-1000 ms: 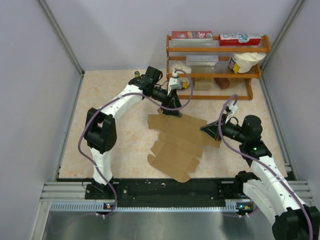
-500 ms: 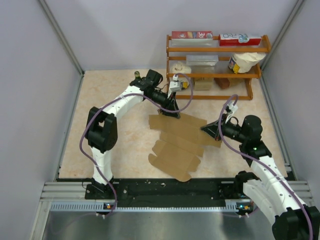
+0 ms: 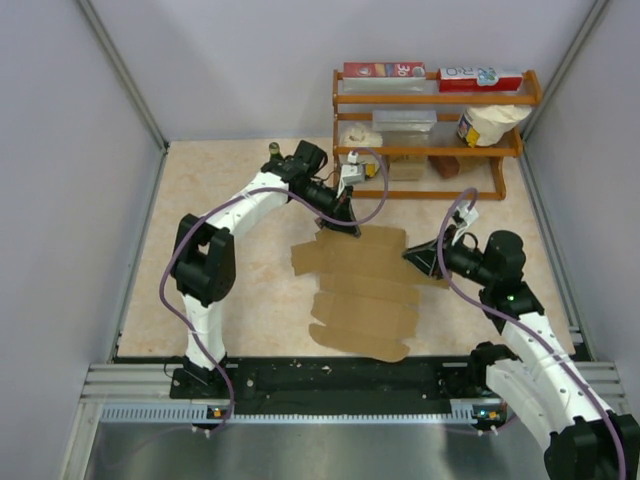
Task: Fold the paper box
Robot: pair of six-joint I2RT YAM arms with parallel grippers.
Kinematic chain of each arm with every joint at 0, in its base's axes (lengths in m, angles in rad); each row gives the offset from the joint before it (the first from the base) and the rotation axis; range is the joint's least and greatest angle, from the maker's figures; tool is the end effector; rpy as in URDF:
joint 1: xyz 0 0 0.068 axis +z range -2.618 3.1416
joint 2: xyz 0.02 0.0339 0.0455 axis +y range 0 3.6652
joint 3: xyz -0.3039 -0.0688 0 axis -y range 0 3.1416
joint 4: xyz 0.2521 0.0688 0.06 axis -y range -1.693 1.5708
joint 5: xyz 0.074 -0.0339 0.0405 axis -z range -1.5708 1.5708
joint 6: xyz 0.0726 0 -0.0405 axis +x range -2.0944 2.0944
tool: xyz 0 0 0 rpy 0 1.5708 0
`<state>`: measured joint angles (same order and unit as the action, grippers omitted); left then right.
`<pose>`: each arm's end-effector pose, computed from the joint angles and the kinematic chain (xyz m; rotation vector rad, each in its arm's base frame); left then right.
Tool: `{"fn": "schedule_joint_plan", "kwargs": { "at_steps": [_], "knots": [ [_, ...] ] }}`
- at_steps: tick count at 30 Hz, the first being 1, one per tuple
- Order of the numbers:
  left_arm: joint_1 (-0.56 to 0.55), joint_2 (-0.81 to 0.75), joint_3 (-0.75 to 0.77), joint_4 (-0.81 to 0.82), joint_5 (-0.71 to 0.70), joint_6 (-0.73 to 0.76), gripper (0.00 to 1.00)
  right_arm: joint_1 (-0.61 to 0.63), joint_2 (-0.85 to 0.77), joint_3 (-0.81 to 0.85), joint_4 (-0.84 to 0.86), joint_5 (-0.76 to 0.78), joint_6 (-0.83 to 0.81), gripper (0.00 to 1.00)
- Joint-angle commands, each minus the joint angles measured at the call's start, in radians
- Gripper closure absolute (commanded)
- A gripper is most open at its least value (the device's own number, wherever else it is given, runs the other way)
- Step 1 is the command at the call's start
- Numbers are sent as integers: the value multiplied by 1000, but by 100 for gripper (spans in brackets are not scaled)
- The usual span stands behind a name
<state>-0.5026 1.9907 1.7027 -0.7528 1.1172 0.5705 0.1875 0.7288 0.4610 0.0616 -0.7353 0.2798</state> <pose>0.3683 -0.2769 0.2856 1.4720 1.7315 -1.3789 0.1652 0.0809 0.2809 -0.4651 1.7689 0.9824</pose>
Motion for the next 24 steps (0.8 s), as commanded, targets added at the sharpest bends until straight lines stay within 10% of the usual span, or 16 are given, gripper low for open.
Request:
{"fn": "schedule_joint_plan", "kwargs": {
  "at_steps": [1, 24],
  "knots": [
    [-1, -13, 37, 21, -51, -15, 97, 10, -32, 96, 5, -9, -19, 72],
    [-1, -107, 190, -190, -68, 111, 96, 23, 409, 585, -267, -193, -370, 28]
  ]
}}
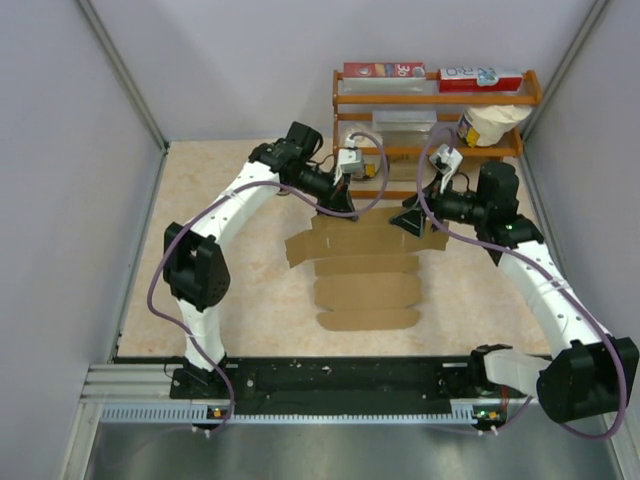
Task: Fold the paper box
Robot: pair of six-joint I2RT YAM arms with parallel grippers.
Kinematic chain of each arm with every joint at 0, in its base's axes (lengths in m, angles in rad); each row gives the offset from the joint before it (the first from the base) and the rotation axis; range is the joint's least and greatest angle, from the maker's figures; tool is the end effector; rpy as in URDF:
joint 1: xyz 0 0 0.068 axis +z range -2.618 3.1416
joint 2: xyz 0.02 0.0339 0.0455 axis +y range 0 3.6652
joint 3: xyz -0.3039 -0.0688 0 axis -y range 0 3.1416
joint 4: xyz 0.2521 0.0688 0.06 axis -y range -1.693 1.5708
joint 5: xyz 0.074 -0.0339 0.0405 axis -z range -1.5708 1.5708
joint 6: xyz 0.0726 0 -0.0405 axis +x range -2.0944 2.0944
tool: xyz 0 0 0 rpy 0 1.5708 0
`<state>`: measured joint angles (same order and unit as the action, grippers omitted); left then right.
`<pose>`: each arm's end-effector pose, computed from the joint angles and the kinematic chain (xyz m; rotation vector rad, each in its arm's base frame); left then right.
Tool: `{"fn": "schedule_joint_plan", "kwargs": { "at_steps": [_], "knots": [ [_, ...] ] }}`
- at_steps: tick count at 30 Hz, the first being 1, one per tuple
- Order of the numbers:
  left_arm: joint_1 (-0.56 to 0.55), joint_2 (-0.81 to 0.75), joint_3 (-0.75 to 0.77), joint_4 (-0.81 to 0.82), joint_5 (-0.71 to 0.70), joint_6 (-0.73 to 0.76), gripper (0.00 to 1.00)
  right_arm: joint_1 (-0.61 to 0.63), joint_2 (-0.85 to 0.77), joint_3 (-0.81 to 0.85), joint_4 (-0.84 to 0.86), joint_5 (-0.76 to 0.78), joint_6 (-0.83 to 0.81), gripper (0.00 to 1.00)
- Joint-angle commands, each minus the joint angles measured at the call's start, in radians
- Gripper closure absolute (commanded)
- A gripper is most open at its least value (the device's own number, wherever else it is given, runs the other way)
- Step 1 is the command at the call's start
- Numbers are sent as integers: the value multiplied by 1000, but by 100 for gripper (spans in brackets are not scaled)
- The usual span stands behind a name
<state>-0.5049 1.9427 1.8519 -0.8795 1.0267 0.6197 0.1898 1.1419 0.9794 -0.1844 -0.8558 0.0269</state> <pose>0.3638 -0.2720 0.3415 1.5158 1.6765 -1.2136 0.2513 0.1041 0.3670 -0.7266 1.7614 0.9605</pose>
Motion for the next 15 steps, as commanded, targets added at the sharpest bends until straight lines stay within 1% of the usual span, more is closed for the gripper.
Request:
{"fn": "schedule_joint_plan", "kwargs": {
  "at_steps": [1, 6, 10, 15],
  "knots": [
    [2, -63, 40, -65, 21, 64, 96, 23, -7, 67, -21, -72, -142, 28],
    [-1, -70, 40, -81, 32, 77, 95, 25, 2, 93, -52, -84, -243, 30],
    [-14, -76, 40, -98, 27, 83, 94, 25, 41, 155, -105, -123, -321, 37],
    [-41, -80, 43, -110, 19, 95, 93, 25, 128, 243, -202, -167, -406, 41]
  ]
}}
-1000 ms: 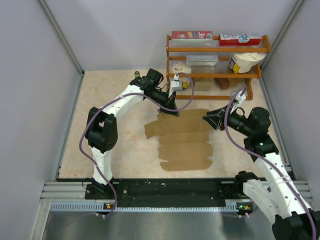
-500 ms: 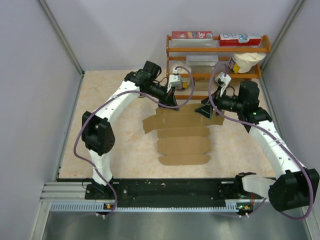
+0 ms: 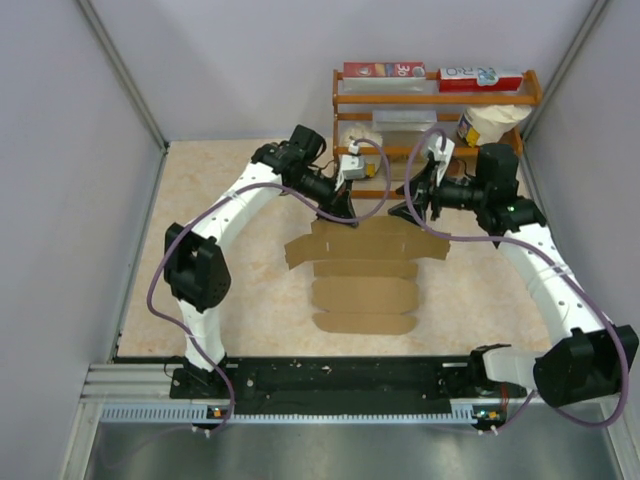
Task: Fold the paper box
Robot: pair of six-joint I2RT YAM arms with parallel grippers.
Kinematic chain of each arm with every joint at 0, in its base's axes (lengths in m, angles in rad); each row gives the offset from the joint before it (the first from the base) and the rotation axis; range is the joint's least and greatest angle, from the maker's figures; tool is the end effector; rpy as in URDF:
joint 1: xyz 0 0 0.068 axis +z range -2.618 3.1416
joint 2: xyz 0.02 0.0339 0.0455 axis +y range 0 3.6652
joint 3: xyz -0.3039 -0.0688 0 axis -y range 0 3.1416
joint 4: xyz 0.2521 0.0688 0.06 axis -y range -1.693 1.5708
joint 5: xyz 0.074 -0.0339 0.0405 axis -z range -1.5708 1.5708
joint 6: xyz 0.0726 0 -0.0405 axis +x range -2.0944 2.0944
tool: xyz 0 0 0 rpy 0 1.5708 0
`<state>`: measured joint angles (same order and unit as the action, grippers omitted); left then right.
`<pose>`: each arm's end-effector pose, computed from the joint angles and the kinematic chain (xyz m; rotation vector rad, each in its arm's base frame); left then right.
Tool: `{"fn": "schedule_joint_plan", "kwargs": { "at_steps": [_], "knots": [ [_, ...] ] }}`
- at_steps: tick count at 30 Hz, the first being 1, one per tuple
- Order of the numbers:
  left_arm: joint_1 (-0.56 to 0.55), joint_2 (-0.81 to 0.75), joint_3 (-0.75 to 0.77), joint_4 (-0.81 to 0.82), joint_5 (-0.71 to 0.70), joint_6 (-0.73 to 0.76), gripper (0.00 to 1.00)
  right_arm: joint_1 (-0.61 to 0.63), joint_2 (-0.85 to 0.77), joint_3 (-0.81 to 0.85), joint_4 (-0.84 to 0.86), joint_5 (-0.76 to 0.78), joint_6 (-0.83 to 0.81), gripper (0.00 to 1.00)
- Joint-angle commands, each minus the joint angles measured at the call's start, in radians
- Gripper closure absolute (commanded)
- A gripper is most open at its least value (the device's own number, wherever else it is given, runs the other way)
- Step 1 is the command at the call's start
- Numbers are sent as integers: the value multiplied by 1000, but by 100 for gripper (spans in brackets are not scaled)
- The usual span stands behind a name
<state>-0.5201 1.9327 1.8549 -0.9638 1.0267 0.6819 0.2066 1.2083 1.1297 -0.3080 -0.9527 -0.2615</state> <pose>0.3509 -0.2725 0.3416 1.5704 1.6770 -1.2265 0.2578 0.1145 0.3939 -1.0129 1.5869 0.8845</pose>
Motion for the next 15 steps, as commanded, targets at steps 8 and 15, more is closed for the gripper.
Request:
{"fn": "schedule_joint_plan", "kwargs": {
  "at_steps": [8, 15],
  "knots": [
    [-35, -81, 53, -35, 6, 39, 92, 19, 117, 137, -198, -98, -196, 48],
    [-35, -72, 75, -46, 16, 39, 93, 85, 138, 136, -278, -77, -237, 48]
  ]
}}
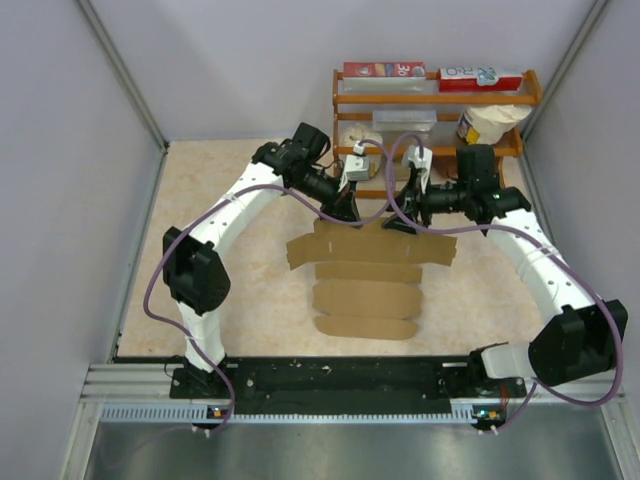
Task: Fold the paper box
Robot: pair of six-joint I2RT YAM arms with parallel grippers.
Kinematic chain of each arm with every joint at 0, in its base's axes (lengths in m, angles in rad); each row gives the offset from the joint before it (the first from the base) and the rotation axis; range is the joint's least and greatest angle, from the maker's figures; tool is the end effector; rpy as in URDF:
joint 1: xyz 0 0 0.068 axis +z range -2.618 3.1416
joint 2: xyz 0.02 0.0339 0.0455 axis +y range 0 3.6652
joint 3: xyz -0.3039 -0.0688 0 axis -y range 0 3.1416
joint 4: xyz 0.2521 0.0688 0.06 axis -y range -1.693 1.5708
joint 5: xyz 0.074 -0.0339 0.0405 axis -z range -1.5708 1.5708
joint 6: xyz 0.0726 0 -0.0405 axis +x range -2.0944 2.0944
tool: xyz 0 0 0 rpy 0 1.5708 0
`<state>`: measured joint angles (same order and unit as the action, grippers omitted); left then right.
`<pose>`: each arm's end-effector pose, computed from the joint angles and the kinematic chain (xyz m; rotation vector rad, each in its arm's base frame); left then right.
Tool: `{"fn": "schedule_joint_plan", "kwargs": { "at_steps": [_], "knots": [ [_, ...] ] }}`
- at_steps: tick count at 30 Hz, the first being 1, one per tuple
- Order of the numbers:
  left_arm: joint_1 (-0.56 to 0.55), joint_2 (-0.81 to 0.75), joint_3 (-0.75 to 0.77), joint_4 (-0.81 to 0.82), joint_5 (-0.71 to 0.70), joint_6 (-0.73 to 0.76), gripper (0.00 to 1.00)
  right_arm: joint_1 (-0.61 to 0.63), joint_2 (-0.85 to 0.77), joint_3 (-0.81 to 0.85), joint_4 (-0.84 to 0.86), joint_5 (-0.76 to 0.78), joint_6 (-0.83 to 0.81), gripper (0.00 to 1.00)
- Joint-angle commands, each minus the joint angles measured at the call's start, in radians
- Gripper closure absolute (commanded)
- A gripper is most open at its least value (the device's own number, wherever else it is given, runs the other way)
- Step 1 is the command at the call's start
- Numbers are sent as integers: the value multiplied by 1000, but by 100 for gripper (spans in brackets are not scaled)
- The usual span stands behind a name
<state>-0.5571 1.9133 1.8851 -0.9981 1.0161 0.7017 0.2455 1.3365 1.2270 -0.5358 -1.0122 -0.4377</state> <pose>0.3357 -0.2818 0.3566 1.6215 1.6272 -1.2148 0.2726 0.1318 0.3735 -1.1628 1.6589 0.9837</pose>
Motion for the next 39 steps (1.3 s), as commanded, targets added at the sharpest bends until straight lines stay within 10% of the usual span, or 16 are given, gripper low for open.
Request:
{"fn": "schedule_joint_plan", "kwargs": {
  "at_steps": [1, 33, 39],
  "knots": [
    [3, -51, 46, -11, 27, 19, 93, 61, 13, 35, -55, -3, -65, 49],
    [3, -54, 42, 12, 3, 1, 93, 149, 69, 85, -79, 158, -30, 100],
    [11, -72, 32, 117, -93, -99, 53, 159, 53, 75, -79, 179, -26, 100]
  ]
}}
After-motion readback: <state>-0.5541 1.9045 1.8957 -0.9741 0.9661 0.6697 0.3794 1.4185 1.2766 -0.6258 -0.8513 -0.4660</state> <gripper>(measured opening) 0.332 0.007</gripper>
